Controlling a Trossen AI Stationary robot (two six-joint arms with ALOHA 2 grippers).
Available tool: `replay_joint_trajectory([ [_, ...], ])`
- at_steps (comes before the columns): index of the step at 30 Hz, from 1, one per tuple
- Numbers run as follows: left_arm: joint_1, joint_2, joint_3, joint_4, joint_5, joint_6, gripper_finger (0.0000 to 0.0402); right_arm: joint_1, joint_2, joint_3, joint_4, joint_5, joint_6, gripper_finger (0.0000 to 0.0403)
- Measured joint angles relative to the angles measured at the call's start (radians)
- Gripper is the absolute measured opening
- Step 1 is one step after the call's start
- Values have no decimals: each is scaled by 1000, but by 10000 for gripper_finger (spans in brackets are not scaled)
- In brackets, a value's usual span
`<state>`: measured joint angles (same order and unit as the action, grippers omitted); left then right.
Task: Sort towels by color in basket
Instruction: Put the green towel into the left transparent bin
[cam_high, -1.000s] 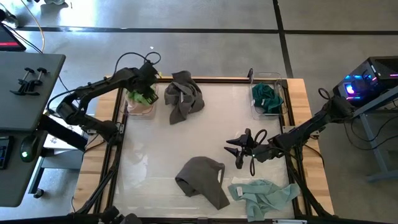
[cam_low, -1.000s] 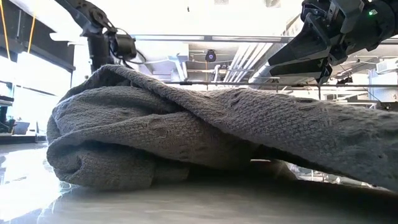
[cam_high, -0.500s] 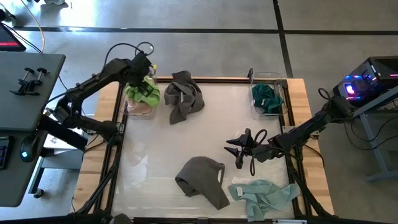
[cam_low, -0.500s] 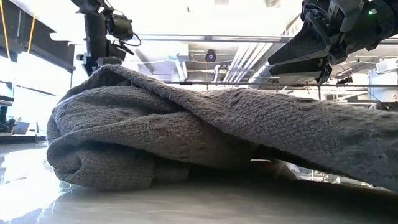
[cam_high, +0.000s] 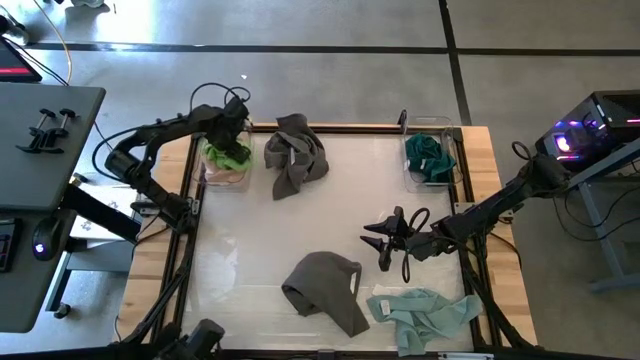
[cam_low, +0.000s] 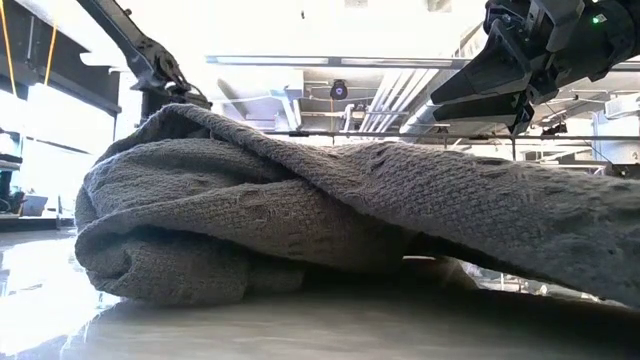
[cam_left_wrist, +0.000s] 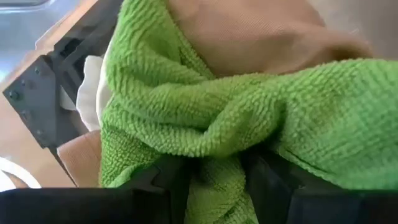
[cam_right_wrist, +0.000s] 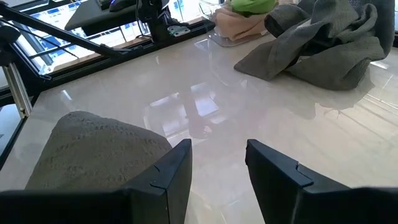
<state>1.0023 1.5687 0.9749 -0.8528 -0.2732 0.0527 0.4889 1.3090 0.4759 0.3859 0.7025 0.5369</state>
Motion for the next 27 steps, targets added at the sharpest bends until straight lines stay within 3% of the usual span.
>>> replay_joint_trajectory([
  [6,0,9,28,-48,-50,38,142,0,0,0,0,0,-1,149],
  [13,-17,-44,179,-240,-79,-4,185,0,0,0,0,1,3,149],
  [18,-44,-86,279,-382,-80,-51,190,-3,0,0,0,14,1,149],
  [21,-67,-115,282,-349,-23,-52,186,-12,0,0,0,16,9,149],
  [24,-94,-116,272,-335,105,-36,179,-14,0,0,0,19,21,149],
  [27,-119,-116,205,-238,131,-17,170,-13,0,0,0,19,21,149],
])
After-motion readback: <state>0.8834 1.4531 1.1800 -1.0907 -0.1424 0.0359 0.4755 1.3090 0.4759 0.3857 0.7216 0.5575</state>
